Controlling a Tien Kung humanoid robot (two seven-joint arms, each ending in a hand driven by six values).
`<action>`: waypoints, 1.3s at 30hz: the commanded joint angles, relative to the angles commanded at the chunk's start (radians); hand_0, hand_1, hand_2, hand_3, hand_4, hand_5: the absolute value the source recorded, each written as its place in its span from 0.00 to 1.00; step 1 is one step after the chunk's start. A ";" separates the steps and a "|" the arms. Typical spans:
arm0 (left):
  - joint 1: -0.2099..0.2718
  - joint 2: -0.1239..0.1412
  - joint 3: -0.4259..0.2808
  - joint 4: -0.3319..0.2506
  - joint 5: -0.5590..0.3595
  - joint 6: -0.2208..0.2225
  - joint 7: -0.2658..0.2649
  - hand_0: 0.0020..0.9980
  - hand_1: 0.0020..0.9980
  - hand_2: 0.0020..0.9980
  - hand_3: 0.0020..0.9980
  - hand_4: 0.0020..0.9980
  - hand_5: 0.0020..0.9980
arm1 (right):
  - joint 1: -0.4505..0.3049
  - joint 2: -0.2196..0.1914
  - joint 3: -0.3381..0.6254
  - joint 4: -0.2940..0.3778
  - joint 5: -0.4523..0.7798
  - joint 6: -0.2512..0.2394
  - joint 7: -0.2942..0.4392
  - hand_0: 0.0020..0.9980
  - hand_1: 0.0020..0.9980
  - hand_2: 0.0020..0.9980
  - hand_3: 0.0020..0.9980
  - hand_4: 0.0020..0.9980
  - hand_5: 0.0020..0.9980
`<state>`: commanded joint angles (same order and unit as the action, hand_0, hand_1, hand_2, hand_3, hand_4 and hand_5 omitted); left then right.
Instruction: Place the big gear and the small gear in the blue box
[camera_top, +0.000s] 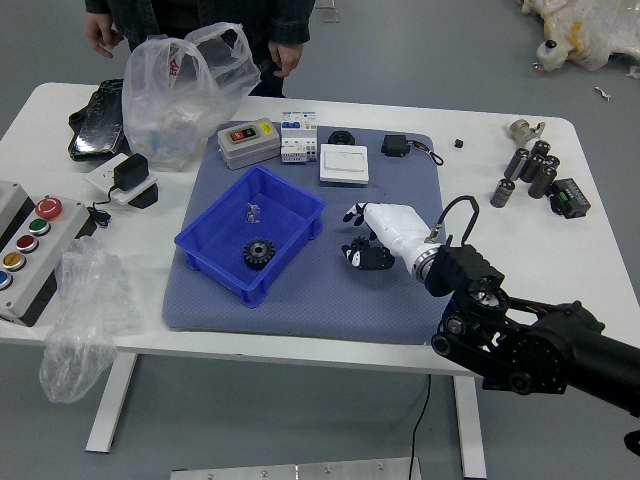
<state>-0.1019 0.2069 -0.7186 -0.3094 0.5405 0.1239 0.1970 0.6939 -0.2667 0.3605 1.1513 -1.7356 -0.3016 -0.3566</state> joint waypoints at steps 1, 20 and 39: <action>0.000 0.000 0.000 0.000 0.000 0.000 0.000 0.61 0.56 0.55 0.65 0.73 0.38 | 0.001 -0.001 -0.001 -0.001 0.001 0.002 -0.001 0.32 0.50 0.69 0.71 0.63 0.30; -0.003 0.000 0.004 0.001 -0.006 0.001 -0.008 0.61 0.56 0.55 0.65 0.73 0.38 | 0.006 -0.008 -0.033 -0.008 0.016 0.028 -0.024 0.32 0.50 0.71 0.71 0.47 0.28; -0.004 -0.001 0.007 0.001 -0.010 0.002 -0.015 0.61 0.56 0.55 0.65 0.73 0.38 | 0.010 -0.007 -0.037 -0.007 -0.014 0.022 -0.043 0.31 0.47 0.39 0.62 0.27 0.04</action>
<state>-0.1057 0.2055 -0.7115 -0.3082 0.5307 0.1256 0.1818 0.7039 -0.2732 0.3233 1.1445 -1.7491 -0.2795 -0.3994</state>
